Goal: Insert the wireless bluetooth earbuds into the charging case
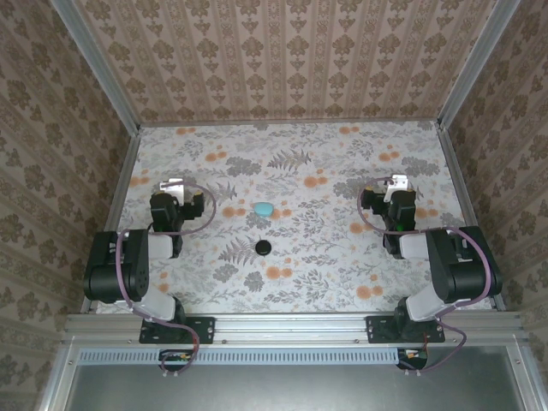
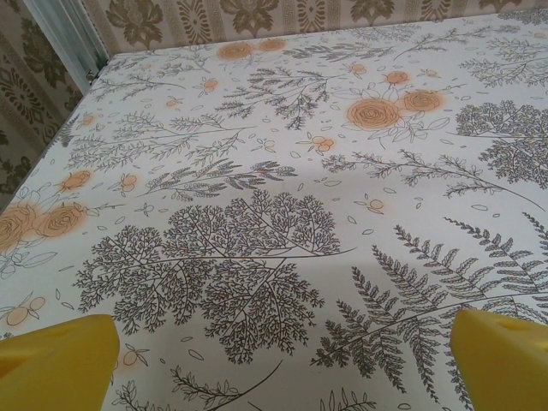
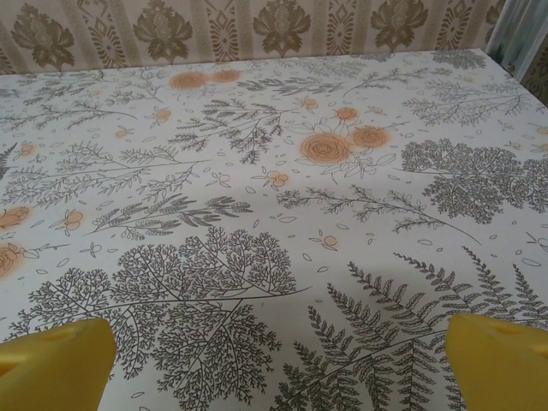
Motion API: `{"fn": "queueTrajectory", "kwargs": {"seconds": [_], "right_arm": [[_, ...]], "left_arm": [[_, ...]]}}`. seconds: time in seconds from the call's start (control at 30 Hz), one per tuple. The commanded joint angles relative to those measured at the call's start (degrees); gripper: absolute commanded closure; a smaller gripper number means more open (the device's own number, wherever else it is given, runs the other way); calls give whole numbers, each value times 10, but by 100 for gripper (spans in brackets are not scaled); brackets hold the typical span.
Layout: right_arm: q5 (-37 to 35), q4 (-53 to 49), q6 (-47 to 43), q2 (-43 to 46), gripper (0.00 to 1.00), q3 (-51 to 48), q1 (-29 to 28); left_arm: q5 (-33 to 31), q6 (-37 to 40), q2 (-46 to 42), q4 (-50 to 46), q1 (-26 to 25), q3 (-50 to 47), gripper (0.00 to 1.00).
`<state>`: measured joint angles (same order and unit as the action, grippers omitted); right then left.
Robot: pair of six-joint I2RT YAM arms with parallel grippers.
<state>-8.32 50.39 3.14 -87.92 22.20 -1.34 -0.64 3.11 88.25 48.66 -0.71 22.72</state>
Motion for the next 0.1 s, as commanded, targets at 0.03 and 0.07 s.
{"fn": "queueTrajectory", "kwargs": {"seconds": [0.03,0.07], "right_arm": [[7,-4,-6,1,0,8,-4],[7,-3,-6,1,0,7,-4]], "left_arm": [[8,0,-1,-1,1,7,0],[8,0,-1,-1,1,7,0]]}}
